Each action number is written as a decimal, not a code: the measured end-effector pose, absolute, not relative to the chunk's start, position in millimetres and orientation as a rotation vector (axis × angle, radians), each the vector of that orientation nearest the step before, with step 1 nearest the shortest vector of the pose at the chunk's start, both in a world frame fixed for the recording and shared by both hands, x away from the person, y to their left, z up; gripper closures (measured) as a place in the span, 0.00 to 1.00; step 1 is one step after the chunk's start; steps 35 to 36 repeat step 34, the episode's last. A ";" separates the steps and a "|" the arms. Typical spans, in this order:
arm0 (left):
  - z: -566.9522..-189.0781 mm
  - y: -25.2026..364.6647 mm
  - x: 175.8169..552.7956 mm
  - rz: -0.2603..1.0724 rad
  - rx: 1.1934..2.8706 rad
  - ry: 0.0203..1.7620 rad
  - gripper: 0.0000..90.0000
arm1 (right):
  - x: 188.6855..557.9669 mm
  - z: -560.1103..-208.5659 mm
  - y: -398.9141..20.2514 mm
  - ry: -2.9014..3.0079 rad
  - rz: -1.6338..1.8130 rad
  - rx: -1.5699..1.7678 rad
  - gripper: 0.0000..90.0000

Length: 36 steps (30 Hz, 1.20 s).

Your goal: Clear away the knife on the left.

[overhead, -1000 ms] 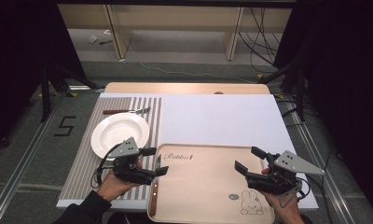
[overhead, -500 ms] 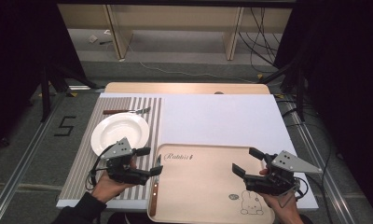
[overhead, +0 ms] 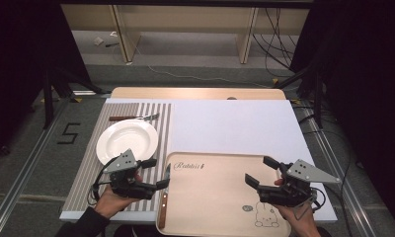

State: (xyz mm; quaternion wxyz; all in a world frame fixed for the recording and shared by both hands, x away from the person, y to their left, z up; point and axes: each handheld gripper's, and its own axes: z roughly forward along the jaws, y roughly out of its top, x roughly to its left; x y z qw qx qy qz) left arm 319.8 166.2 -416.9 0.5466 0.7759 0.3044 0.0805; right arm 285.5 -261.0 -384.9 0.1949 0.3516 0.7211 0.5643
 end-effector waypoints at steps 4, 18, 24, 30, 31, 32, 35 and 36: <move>-419.0 167.8 316.7 0.191 1.828 0.732 0.18 | 285.3 -384.9 -260.2 2.022 1.583 0.983 0.18; -419.0 172.7 311.4 0.209 1.801 0.746 0.18 | 285.1 -384.9 -260.1 2.025 1.586 0.980 0.18; -420.0 171.4 312.4 0.199 1.817 0.748 0.18 | 285.2 -384.8 -260.1 2.024 1.587 0.980 0.18; -420.4 170.5 312.6 0.193 1.826 0.747 0.18 | 285.1 -384.7 -260.2 2.025 1.588 0.981 0.18; -420.7 170.4 312.8 0.193 1.828 0.749 0.18 | 285.1 -384.7 -260.2 2.024 1.588 0.980 0.18; -420.9 170.3 313.0 0.192 1.829 0.750 0.18 | 285.1 -384.7 -260.2 2.024 1.588 0.980 0.18; -421.1 170.2 313.2 0.192 1.830 0.751 0.18 | 285.1 -384.7 -260.1 2.023 1.589 0.981 0.18; -421.1 170.2 313.2 0.192 1.830 0.751 0.18 | 285.1 -384.7 -260.1 2.023 1.589 0.981 0.18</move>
